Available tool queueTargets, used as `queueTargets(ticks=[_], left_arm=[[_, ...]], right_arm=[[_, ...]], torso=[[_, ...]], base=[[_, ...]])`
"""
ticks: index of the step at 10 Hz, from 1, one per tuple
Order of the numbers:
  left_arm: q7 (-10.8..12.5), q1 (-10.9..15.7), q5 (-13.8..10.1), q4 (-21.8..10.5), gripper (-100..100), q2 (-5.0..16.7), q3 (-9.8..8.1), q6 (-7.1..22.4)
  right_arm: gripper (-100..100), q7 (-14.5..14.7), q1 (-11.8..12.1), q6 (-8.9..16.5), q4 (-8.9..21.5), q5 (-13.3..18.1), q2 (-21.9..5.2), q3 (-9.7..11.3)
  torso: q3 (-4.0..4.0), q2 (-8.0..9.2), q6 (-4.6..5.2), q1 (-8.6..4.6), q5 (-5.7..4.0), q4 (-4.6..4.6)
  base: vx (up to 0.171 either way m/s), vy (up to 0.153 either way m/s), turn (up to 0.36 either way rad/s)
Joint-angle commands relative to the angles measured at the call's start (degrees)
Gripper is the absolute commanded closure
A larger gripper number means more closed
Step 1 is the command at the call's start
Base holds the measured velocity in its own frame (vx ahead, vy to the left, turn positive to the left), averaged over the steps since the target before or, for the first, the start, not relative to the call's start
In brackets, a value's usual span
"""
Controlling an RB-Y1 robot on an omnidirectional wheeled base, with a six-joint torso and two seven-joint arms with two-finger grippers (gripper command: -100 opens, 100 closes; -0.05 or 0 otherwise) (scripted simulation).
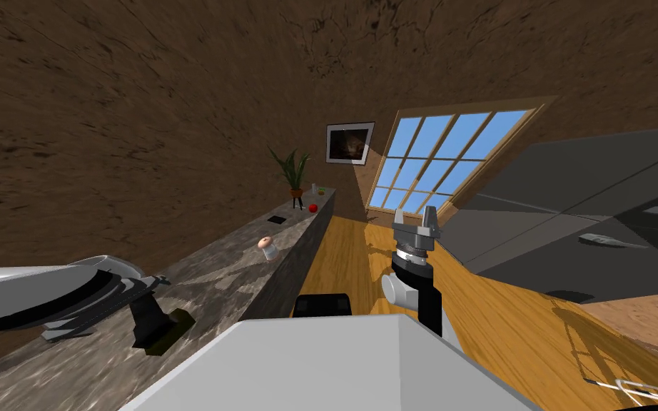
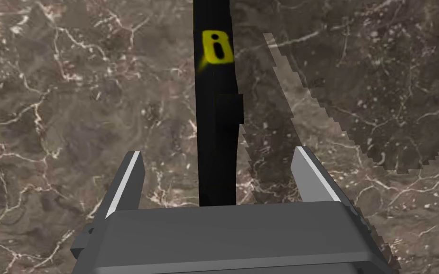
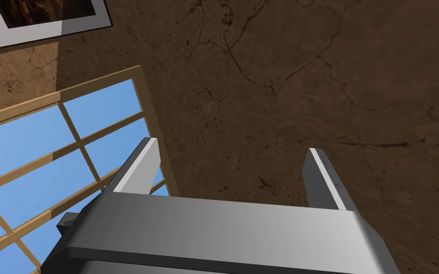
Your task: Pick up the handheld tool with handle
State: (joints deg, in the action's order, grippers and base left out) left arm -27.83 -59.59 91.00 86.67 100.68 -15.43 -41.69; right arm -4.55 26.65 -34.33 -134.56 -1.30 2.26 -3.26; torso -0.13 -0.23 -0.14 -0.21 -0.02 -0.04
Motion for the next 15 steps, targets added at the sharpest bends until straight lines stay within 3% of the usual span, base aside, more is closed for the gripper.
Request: queueTargets(ticks=[1, 2, 3, 5, 7, 8, 9, 10, 14, 15], left_arm=[[0.0, 0.0, 0.0, 0.0, -100, 0.0, 0.00, 0.0], [-0.1, 0.0, -0.1, 0.0, 0, 0.1, 0.22, -0.1], [0.3, -0.2, 0.6, -0.5, -100, -1.6, 1.86, 1.5], [0.3, -0.2, 0.6, -0.5, -100, -1.6, 1.86, 1.5], [0.9, -0.6, 1.6, -1.1, -100, -4.1, 4.38, 3.8], [0.9, -0.6, 1.6, -1.1, -100, -4.1, 4.38, 3.8], [1.3, -1.5, 2.1, -0.5, -100, -4.2, 3.08, 3.4], [1.3, -1.4, 2.0, -0.6, 100, -4.2, 3.26, 3.6], [1.3, -1.5, 2.0, -0.6, 100, -4.2, 3.29, 3.5], [1.3, -1.5, 2.0, -0.6, 0, -4.2, 3.29, 3.5]], right_arm=[[0, 0.0, 0.0, 0.0, 0.0, 0.0, 0.0, 0.0], [0, 0.0, 0.0, 0.0, 0.0, 0.0, 0.0, 0.0], [0, 0.0, 0.0, 0.0, 0.0, 0.0, 0.0, 0.0], [0, 0.0, 0.0, 0.0, 0.0, 0.0, 0.0, 0.0], [0, 0.0, 0.0, 0.0, 0.0, 0.0, 0.0, 0.0], [0, 0.0, 0.0, 0.0, 0.0, 0.0, 0.0, 0.0], [0, 0.0, 0.0, 0.0, 0.0, 0.0, 0.0, 0.0], [0, 0.0, 0.0, 0.0, 0.0, 0.0, 0.0, 0.0], [0, 0.0, 0.0, 0.0, 0.0, 0.0, 0.0, 0.0], [0, 0.0, 0.0, 0.0, 0.0, 0.0, 0.0, 0.0]], torso=[[0.00, 0.00, 0.00, 0.00, 0.00, 0.00], [0.06, 0.10, -0.03, 0.00, -0.01, 0.03], [0.10, 0.18, -0.03, 0.00, 0.00, 0.05], [0.14, 0.24, -0.03, 0.09, 0.02, 0.06], [0.16, 0.27, 0.00, 0.10, 0.02, 0.07], [0.16, 0.26, -0.01, 0.14, 0.03, 0.07], [0.16, 0.27, -0.04, 0.12, 0.03, 0.07], [0.16, 0.25, -0.04, 0.06, 0.01, 0.07], [0.10, 0.16, 0.05, 0.04, 0.04, 0.06], [0.10, 0.15, 0.05, 0.03, 0.03, 0.06]], base=[[0.022, -0.001, -0.024], [0.000, 0.000, 0.000], [0.000, 0.014, -0.173], [-0.003, 0.019, -0.070], [-0.004, 0.028, -0.193], [-0.007, 0.025, -0.052], [-0.004, 0.008, 0.001], [0.000, 0.000, 0.000], [-0.001, 0.001, 0.006], [0.000, 0.000, 0.000]])
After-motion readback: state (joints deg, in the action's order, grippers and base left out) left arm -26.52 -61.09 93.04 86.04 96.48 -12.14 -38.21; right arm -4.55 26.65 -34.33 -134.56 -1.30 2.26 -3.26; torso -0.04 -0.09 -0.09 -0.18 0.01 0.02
